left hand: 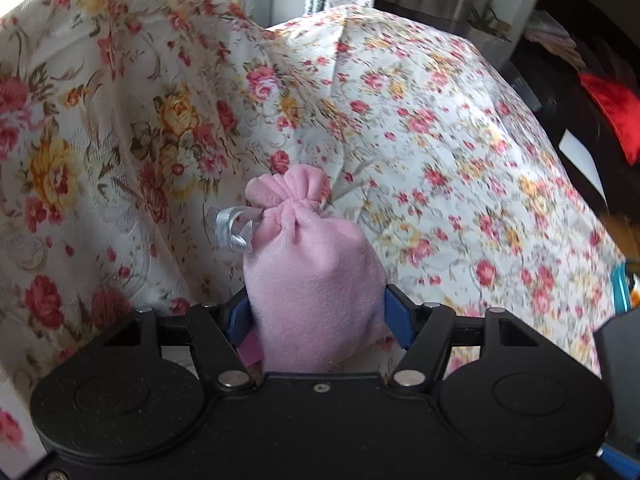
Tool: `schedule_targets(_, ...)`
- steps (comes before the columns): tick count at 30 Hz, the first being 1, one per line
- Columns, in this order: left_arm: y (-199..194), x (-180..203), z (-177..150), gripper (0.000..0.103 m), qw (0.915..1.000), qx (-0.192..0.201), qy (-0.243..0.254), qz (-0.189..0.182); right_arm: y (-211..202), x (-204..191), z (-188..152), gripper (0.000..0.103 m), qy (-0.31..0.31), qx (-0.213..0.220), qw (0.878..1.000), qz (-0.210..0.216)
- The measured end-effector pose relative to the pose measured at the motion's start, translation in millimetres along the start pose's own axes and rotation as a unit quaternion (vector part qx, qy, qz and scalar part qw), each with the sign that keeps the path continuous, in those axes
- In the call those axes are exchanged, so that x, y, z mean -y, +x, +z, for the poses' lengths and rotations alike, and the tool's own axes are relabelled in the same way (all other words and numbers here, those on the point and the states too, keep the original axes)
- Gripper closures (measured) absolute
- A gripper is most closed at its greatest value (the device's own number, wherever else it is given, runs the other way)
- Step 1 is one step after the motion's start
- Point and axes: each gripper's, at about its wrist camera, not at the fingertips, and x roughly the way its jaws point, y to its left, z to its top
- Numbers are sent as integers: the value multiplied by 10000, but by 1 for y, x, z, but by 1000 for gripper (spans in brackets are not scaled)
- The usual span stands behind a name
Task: Organize soft objects
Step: 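Lift the pink pouch with the left tool while the right tool lifts the white pack, then carry the pink pouch with the left tool while the right tool carries the white pack over the tray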
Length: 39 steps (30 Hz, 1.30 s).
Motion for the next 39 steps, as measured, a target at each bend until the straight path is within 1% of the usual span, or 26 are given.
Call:
schedule_targets(2,-11,-1,-5,41,9998,-148,-129,-96,-7,-3,-4,28,23,-3,10000,0)
schedule_targets(4,-25,-1,-12,41,9992,-203,-294,-170,-14,-6,-10,28,73,-20,10000,51)
schedule_targets(7,-46,8,-26,41,9997,-133,-173,106,-25,-8,-19,28,128,-33,9998,136)
schedule_targets(10,-61,15,-42,41,9995,-215,-122,180,-32,-7,-27,28,164,-63,9996,210)
schedule_targets(12,-67,15,-52,41,9991,-334,-227,92,-38,-6,-34,28,174,-99,9995,247)
schedule_targets(14,-72,16,-64,41,9983,-448,-370,106,-45,-5,-43,28,207,-120,9993,288)
schedule_targets(20,-93,16,-100,41,9959,-463,-734,264,-61,-5,-67,28,287,-245,9982,463)
schedule_targets(23,-106,15,-112,41,9938,-430,-969,321,-73,-7,-81,28,253,-256,9979,541)
schedule_targets(25,-114,17,-119,41,9929,-427,-1037,397,-81,-7,-89,28,209,-229,9979,571)
schedule_targets(29,-129,25,-131,41,9922,-417,-985,634,-96,-3,-101,28,213,-195,9977,606)
schedule_targets(34,-143,41,-143,41,9917,-417,-943,761,-116,4,-121,28,292,-182,9977,589)
schedule_targets(36,-146,49,-149,41,9921,-425,-892,773,-120,8,-126,28,299,-182,9980,530)
schedule_targets(39,-147,69,-158,41,9936,-523,-719,695,-129,18,-136,28,331,-227,9982,440)
